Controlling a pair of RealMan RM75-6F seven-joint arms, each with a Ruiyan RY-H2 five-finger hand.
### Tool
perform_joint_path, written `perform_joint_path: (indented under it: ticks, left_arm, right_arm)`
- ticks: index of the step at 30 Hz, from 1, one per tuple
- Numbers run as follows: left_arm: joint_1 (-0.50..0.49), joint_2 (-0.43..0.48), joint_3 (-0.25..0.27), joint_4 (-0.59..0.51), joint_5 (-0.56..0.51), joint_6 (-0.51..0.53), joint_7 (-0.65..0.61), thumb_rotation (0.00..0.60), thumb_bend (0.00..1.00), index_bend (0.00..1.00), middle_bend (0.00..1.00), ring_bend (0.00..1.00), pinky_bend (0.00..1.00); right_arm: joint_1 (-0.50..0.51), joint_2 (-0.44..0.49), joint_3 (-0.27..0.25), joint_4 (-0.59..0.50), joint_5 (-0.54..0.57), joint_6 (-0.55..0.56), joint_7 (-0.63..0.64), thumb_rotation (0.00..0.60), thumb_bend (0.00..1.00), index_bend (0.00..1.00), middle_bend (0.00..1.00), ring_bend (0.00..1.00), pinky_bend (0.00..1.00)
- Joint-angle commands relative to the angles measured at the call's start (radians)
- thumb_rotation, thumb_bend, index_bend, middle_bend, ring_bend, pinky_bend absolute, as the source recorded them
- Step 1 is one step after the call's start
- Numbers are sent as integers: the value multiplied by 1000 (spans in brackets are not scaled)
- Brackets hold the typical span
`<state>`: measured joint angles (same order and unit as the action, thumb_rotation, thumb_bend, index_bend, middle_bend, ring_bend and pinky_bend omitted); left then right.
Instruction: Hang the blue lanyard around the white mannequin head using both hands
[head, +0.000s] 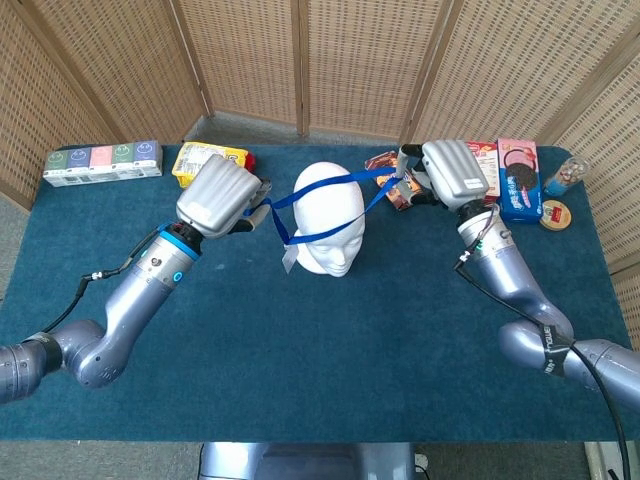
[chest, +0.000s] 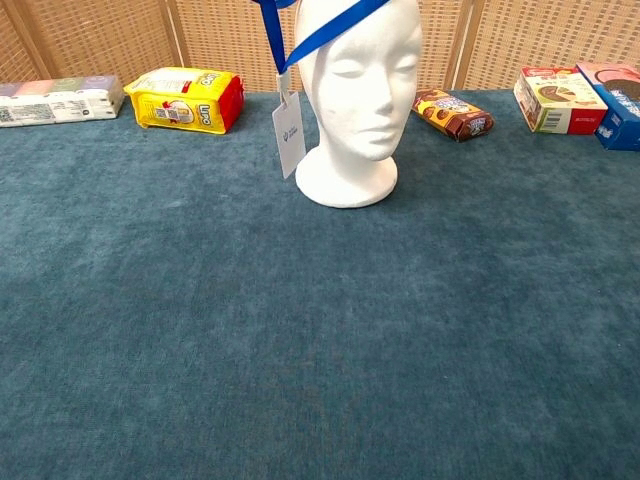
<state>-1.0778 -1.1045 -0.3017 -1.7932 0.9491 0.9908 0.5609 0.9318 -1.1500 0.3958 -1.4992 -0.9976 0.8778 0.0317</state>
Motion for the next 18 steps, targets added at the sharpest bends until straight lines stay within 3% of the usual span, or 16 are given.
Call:
perform_joint_path:
  ticks: [1, 18]
  left_arm:
    - [-2, -3, -1, -2, -2, 0, -3, 504, 463, 682, 1000, 1000, 1000]
    - [-9, -10, 15, -15, -25, 2, 14, 506, 462, 682, 1000, 1000, 1000]
  right_arm:
    - [-2, 0, -2, 1, -1, 0, -3, 600, 460, 788, 1000, 1000, 1000]
    - [-5, -19, -16, 23, 2, 5, -45, 600, 461, 788, 1000, 1000, 1000]
